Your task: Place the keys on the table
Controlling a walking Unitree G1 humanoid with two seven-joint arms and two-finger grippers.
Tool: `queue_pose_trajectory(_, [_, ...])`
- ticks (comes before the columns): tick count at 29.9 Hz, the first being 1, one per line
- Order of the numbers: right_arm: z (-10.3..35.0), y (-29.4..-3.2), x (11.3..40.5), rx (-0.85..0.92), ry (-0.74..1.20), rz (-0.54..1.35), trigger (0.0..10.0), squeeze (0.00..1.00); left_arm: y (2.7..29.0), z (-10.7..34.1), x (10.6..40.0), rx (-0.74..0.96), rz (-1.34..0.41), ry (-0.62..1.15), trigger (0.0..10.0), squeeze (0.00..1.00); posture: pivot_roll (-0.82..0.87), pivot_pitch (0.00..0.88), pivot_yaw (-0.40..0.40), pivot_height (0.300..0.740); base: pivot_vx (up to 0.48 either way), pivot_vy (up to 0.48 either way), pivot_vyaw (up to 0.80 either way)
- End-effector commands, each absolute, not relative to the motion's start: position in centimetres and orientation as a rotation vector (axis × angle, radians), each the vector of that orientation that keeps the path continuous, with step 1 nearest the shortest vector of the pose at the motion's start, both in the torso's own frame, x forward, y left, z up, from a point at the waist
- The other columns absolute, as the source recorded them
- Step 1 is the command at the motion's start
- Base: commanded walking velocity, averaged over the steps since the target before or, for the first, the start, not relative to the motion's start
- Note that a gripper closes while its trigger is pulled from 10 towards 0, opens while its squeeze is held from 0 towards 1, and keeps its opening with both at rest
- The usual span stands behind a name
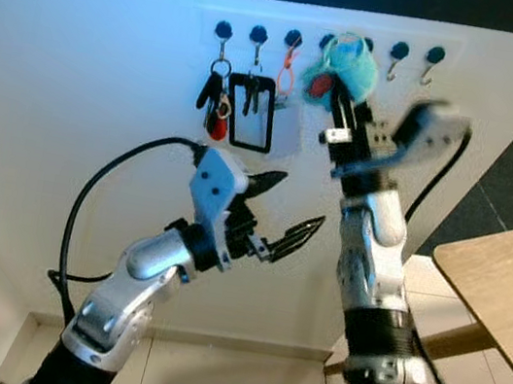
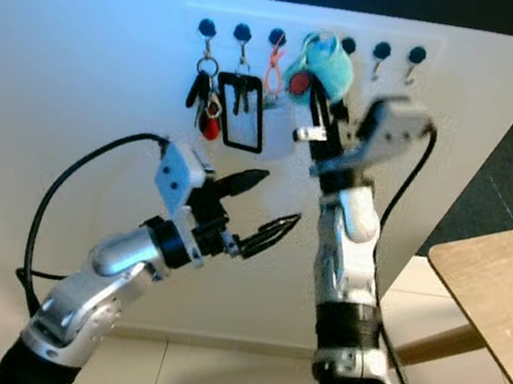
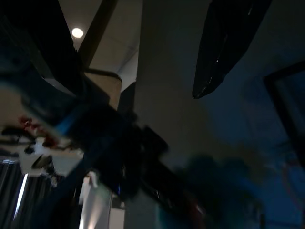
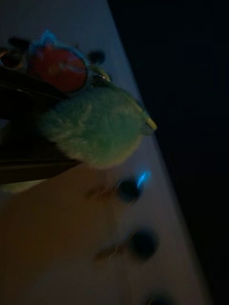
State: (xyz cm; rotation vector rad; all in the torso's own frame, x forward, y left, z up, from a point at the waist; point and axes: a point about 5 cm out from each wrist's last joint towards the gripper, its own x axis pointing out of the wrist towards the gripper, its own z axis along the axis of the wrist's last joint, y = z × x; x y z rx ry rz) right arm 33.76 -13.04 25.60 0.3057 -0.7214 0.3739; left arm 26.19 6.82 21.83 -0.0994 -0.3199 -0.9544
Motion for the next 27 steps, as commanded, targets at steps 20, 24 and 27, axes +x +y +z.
queue_pose_trajectory(20, [13.1,-16.0,29.0,0.221,-0.336,0.304,0.0,0.0,18.1,9.5,25.2,0.141,-0.504,0.101,10.0,0.0,0.01,0.119,0.021,0.74,0.0,0.0,0.0])
queue_pose_trajectory(24, [7.8,-16.5,28.4,0.208,-0.1,0.277,0.0,0.0,19.8,5.1,24.7,0.136,-0.29,0.277,10.0,0.0,0.01,0.116,0.028,0.74,0.0,0.0,0.0])
queue_pose_trajectory(27, [4.0,-17.2,27.5,0.217,0.095,0.229,0.0,0.0,20.9,2.1,23.8,0.121,-0.152,0.422,10.0,0.0,0.01,0.117,0.031,0.74,0.0,0.0,0.0])
